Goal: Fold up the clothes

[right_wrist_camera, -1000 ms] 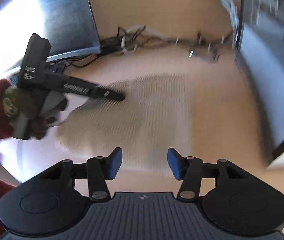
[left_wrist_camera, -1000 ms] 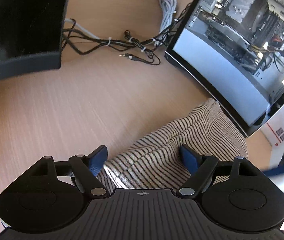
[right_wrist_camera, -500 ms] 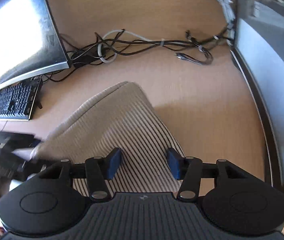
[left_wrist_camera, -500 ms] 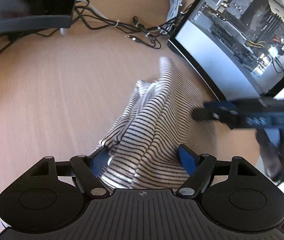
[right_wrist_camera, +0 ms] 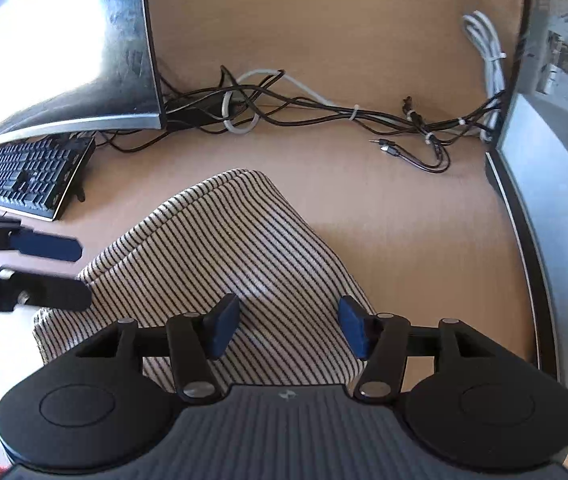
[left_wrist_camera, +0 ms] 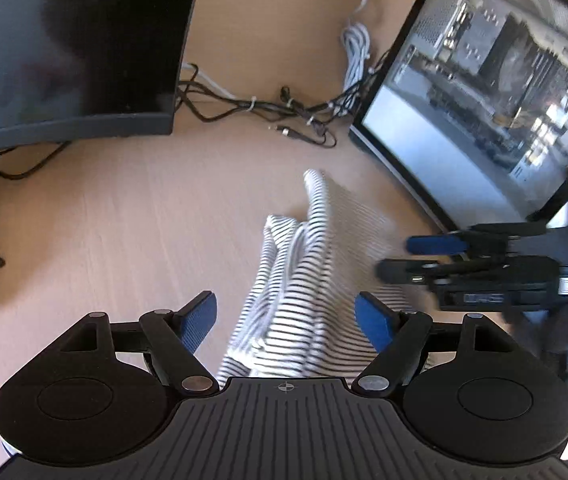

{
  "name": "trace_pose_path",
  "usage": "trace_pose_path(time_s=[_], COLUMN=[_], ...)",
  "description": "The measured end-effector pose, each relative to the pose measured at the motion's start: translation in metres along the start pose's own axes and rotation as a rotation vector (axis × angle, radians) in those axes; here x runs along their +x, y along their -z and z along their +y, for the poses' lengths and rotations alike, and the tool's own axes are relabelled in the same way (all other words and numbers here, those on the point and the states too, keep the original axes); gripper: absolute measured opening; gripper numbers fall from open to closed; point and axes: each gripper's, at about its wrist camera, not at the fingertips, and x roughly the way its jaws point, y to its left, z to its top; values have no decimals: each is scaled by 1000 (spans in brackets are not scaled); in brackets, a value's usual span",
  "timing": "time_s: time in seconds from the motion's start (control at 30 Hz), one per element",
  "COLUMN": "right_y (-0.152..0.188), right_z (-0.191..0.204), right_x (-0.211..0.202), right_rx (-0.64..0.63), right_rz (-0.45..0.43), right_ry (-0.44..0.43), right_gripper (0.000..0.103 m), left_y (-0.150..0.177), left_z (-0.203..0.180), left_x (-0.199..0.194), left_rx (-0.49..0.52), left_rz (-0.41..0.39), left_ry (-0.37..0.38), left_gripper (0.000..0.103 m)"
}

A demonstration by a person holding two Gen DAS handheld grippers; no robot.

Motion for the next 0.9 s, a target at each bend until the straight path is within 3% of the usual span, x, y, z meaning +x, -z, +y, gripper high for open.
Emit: trace_pose_path(time_s=[0.1,0.27,0.37,0.47,0.5,0.7,0.83,0.9], right_y=[7,32,45,47,41,-6,-33,-41], right_z=[1,-16,-34,-40,-39,-15,2,16], right_x=[-14,-33,-22,-11,-9,10,19,13], right_rx=[54,231,396,452,424,180,16,-61], right_rz=[-19,7,59,70,65,56,43,11], right_ry=[-3,-44,-114,-162,-166,-80,-15,3], right_gripper=[56,60,62,59,54,54,54,54], left_y=[5,17,24,31,33,38,41,41], left_z=[6,11,7,3,1,-20,-20,-9], left_x=[17,25,25,23,22,31,21,9], left_rx=[-4,-77,-70,-83,-89,-104,-101,-120], left_rz=[50,71,84,92,95,105,89,59], left_ry=[4,83,93,103,112,186,198,167], left_gripper=[76,74,74,74,74,79,80,80])
